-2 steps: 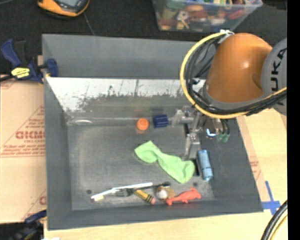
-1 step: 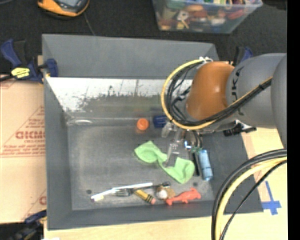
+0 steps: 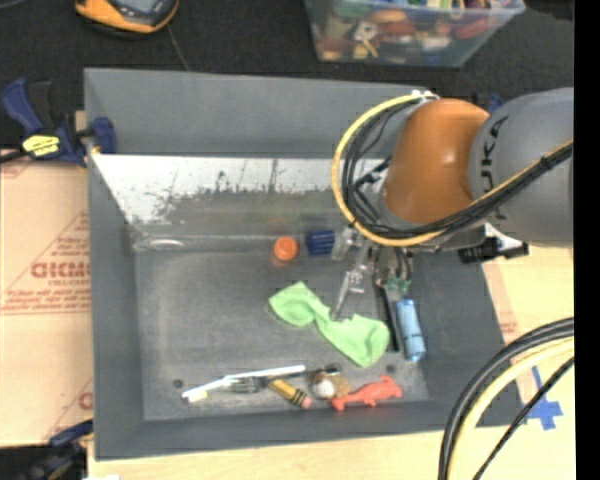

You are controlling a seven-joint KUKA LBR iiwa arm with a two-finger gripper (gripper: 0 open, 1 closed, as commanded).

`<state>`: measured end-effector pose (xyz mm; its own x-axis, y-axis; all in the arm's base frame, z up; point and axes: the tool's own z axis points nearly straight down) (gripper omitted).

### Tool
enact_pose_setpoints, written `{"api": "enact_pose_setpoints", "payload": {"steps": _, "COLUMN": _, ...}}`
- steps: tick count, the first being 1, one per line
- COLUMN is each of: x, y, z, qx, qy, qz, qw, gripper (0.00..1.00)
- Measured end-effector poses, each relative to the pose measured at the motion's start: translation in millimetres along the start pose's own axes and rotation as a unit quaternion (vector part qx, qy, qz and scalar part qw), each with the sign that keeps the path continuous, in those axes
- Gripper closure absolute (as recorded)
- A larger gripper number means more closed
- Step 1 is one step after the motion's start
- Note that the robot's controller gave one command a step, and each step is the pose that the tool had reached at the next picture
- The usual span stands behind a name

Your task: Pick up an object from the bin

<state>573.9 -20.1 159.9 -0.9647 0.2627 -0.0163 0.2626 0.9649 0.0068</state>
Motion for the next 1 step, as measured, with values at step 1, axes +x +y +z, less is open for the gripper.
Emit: {"api": "enact_pose_setpoints", "payload": {"steps": 1, "x": 16.0, "y": 7.4, "z": 60.9, "qx": 0.001, "qy": 0.008, "qz": 0.03, "qw": 0.9995, "gripper": 0.0}}
